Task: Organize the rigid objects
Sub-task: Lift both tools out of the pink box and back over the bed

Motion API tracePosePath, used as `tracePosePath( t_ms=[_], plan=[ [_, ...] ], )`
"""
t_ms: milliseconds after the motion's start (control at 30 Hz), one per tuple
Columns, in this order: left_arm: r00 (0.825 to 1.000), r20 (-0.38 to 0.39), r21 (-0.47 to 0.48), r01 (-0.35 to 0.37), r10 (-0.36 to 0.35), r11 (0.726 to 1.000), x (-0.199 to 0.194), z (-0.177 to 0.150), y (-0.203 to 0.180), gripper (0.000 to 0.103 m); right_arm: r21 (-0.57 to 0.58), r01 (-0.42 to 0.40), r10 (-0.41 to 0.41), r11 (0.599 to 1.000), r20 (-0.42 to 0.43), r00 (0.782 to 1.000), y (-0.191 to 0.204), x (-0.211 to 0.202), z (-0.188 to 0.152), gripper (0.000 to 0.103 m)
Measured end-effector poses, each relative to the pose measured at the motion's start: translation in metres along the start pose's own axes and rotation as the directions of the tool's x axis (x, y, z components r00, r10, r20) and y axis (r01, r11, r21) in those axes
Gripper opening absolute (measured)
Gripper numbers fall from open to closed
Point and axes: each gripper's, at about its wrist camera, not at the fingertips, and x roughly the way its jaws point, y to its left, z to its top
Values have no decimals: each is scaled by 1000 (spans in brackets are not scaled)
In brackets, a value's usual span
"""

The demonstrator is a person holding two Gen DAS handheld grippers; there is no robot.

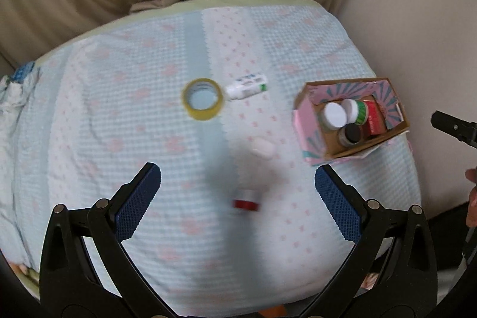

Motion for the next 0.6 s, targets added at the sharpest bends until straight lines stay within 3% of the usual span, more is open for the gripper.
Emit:
tracePosePath(
  t_ms=[300, 433, 600],
  plan=[
    [997, 21, 71, 75, -77, 995, -10, 4, 79, 103, 127, 19, -17, 992, -18, 1000, 78, -6, -48, 103],
    [996, -37, 102, 84, -81, 991, 9, 12, 102, 103, 148, 42, -39, 988, -25, 999, 113, -5, -67, 103],
    [996, -49, 119, 82, -77, 989, 39, 19, 122, 103, 151, 56, -48, 987, -57, 997, 146, 13, -83, 103]
  ],
)
